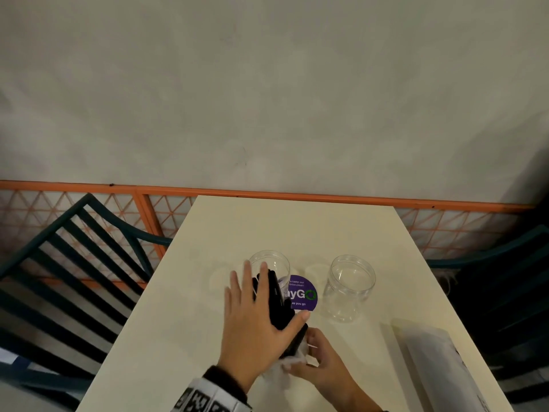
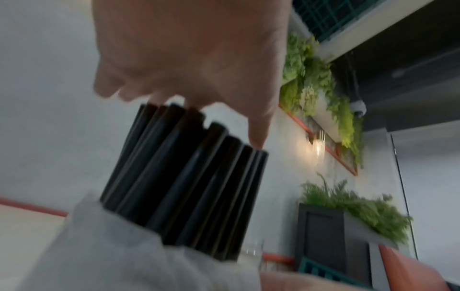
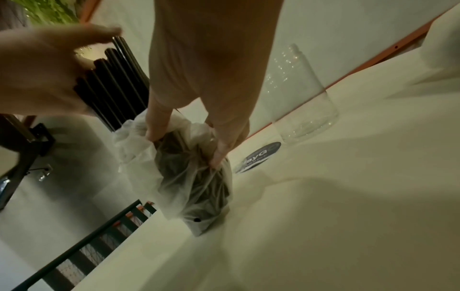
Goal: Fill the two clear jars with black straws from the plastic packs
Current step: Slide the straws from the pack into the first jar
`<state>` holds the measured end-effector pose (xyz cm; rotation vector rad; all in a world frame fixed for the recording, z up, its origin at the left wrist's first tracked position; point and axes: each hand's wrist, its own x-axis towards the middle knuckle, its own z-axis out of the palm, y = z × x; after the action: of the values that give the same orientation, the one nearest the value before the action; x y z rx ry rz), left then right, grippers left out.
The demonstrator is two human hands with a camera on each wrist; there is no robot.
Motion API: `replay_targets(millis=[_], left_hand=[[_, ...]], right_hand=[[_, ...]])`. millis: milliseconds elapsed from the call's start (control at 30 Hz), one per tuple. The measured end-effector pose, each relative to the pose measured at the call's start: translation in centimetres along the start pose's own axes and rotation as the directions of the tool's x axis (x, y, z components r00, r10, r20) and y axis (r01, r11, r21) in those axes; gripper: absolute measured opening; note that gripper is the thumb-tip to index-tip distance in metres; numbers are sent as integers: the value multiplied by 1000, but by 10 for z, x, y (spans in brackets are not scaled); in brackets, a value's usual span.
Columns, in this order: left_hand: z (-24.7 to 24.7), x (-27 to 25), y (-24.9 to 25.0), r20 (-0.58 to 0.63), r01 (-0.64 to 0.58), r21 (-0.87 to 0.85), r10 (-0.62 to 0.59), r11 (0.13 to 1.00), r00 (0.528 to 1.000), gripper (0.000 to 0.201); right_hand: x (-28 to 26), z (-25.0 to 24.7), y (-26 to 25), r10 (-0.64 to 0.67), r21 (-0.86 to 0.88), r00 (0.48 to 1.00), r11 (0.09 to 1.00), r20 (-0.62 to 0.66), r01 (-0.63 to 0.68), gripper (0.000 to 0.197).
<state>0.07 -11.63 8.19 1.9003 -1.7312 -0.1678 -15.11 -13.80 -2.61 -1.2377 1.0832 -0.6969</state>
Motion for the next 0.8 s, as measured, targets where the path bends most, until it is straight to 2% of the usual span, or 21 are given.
replay_targets(millis=[67, 100, 233, 300, 400, 467, 567, 633, 800], left_hand=[[12, 3, 4, 109, -21, 78, 12, 997, 994, 88], [17, 3, 7, 127, -51, 118, 36, 992, 991, 83], [28, 4, 15, 87, -155, 145, 144, 977, 986, 78], [28, 4, 16, 106, -192, 138, 179, 972, 978, 80], [29, 4, 17, 191, -169, 185, 133, 968, 972, 82], [32, 6, 15, 166, -175, 191, 144, 966, 976, 69], [30, 12, 8, 114, -194, 199, 174, 961, 978, 54], [26, 16, 4, 125, -209, 186, 188, 960, 974, 49], [22, 17, 1, 136, -184, 146, 164, 972, 977, 48]], right_hand=[[1, -1, 3, -5, -9, 1000, 1000, 10, 5, 94], [1, -1, 5, -8, -13, 1000, 1000, 21, 8, 95], [5, -4, 8, -41, -62, 999, 997, 16, 42, 90], [8, -2, 12, -32, -90, 999, 995, 11, 33, 92], [12, 0, 16, 9, -119, 1000, 993, -11, -10, 104], [11, -2, 18, 38, -104, 999, 994, 10, -36, 113], [11, -6, 23, 106, 6, 994, 994, 23, -106, 110], [13, -7, 24, 121, 41, 993, 992, -5, -120, 104], [18, -5, 12, 70, -34, 997, 997, -34, -71, 74]])
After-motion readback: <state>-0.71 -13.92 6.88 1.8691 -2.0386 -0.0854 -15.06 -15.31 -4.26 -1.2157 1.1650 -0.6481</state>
